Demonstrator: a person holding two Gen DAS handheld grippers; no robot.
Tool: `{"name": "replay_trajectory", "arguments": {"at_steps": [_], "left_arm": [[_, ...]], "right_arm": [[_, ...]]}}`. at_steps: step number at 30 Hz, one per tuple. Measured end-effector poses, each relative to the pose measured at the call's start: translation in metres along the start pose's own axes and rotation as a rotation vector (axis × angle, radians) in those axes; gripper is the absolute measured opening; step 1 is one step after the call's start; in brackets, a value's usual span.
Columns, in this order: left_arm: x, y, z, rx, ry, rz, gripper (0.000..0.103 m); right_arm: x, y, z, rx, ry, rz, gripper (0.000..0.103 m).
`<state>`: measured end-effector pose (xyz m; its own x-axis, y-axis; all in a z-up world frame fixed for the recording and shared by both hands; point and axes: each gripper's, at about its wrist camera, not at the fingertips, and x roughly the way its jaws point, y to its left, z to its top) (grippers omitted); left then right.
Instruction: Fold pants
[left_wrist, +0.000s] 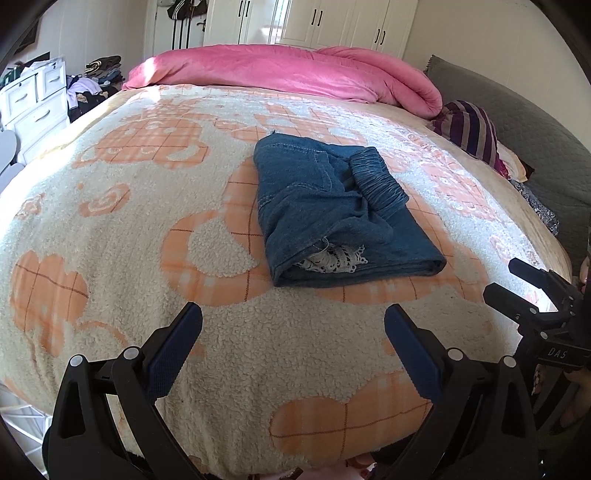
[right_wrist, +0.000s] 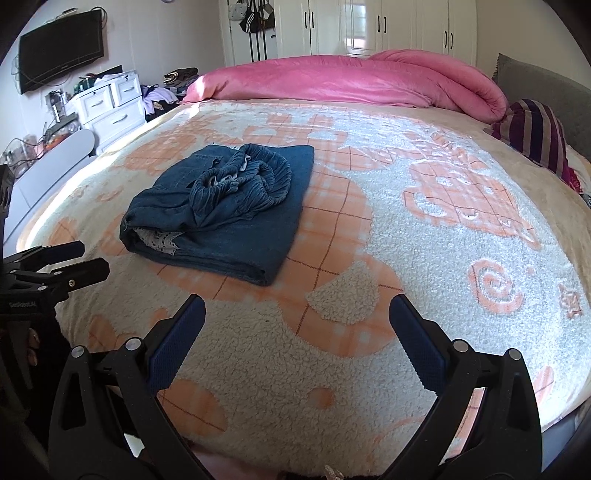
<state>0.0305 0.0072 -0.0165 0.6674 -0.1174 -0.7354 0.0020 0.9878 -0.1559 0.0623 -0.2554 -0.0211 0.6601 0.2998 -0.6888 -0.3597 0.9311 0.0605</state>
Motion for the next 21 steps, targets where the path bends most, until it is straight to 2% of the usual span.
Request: {"name": "replay_trajectory", "arguments": {"at_steps": [21], "left_arm": [[-0.0022, 0.0025, 0.0025, -0.014, -0.001, 0.014, 0.099]], "right_arm": [[0.0020, 0.0006, -0.0004, -0.003, 0.012, -0.011, 0.094]]}}
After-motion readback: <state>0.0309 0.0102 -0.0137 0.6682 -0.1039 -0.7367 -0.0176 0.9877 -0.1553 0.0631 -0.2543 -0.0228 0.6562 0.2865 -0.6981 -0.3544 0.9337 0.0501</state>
